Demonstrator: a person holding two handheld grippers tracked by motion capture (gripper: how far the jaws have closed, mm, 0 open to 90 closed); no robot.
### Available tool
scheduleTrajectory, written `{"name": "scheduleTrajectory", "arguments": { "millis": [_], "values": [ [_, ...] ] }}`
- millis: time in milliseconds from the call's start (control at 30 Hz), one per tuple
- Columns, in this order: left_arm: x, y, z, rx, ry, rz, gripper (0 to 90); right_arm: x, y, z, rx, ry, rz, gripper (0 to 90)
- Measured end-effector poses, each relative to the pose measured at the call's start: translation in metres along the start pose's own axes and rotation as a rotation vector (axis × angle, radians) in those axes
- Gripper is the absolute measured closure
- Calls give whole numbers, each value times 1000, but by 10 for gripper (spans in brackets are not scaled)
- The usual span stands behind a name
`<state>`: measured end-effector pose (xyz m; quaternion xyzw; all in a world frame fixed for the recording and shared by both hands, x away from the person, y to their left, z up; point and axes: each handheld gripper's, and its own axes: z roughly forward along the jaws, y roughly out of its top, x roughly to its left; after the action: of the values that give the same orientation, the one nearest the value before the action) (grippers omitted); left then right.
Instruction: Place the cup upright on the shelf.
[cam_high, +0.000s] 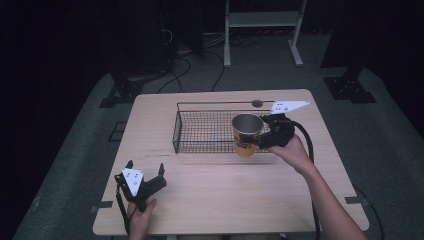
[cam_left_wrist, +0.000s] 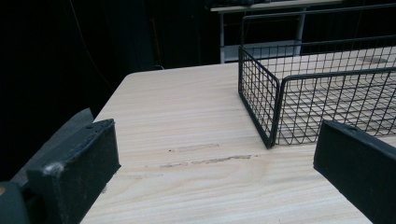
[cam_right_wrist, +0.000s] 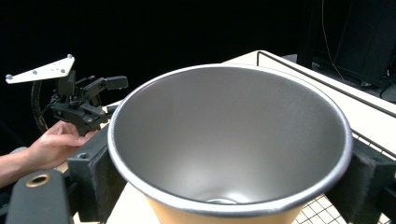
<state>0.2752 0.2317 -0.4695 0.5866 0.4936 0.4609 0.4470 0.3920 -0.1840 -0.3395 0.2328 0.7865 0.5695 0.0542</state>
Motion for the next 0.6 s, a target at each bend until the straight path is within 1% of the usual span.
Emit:
{"name": "scheduleTrajectory", "arguments": {
  "millis": [333, 600],
  "values": [
    [1, 0, 0, 3, 1, -2, 0, -14, 9, 5, 4, -3, 18, 119],
    [1, 0, 0, 5, 2, -7, 0, -21, 15, 9, 6, 0, 27, 119]
  ]
}}
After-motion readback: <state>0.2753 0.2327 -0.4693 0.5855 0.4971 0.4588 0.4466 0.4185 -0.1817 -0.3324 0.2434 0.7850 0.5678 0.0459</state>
